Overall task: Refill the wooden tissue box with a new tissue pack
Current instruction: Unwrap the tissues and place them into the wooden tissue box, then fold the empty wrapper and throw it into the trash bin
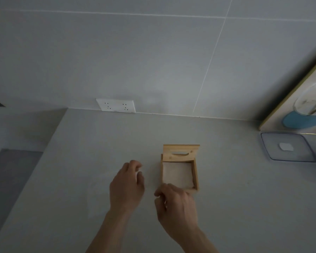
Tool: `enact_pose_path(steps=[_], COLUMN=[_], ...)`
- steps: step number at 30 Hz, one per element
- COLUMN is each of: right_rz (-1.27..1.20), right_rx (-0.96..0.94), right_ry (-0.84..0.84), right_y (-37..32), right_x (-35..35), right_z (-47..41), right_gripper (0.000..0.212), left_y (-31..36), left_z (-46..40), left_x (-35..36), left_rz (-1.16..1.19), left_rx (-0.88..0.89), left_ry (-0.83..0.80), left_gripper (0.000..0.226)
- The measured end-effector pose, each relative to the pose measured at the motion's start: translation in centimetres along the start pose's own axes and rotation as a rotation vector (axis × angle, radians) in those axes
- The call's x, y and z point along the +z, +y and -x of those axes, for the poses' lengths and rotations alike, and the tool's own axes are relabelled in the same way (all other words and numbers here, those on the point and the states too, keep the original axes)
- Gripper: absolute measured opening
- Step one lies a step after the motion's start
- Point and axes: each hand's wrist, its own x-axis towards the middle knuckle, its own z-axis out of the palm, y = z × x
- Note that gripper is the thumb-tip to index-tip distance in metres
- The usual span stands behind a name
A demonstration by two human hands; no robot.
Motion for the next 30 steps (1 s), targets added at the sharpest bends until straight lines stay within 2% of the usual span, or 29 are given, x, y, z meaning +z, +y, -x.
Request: enact_pose_path(steps=[3, 5, 8, 11, 15, 20, 23, 26, 30], right_rz=[-0.082, -0.230, -0.645, -0.834, -0.959, -1.001, -0.946, -0.950, -1.004], right_rx=[0.176, 0.414, 0.798, 0.955, 1.047, 1.108, 1.087, 1.050, 0.942], right_ry=[-0.325, -0.489, -0.644, -0.692, -0.653, -0.395, -0.277, -0.208, -0.207], right_y=[-2.1, -3.0, -4.1, -4.6, -5.3, -5.8, -5.9, -6.1, -6.1], right_x=[2.4, 4.0, 6.2, 7.5, 9.0, 10.1, 10.0, 9.2, 7.1], right_z=[0.8, 0.8, 0.9, 1.3, 1.6, 1.5, 1.2, 0.2, -2.0], right_gripper=[0.022, 0.027, 0.024, 0.022, 0.024, 0.021, 0.009, 0.006, 0.006], left_y=[-3.5, -5.9, -9.0, -10.7, -11.3, -12.2, -12.0, -11.6, -10.9], left_z=[-1.2, -1.9, -2.6, -2.5, -1.7, 0.0, 0.5, 0.6, -0.2], left_x=[-0.6, -0.7, -0.5, -0.2, -0.3, 0.1, -0.1, -0.3, -1.9], left_rz=[-0.096, -0.149, -0.209, -0.273, -0.250, -0.018, 0.096, 0.263, 0.604], left_rx=[-0.067, -0.087, -0.102, -0.113, -0.214, -0.387, -0.452, -0.544, -0.656], left_ry=[-0.046, -0.108, -0.229, -0.325, -0.355, -0.464, -0.432, -0.382, -0.250], left_gripper=[0.033, 0.041, 0.053, 0.061, 0.063, 0.062, 0.039, 0.018, 0.017])
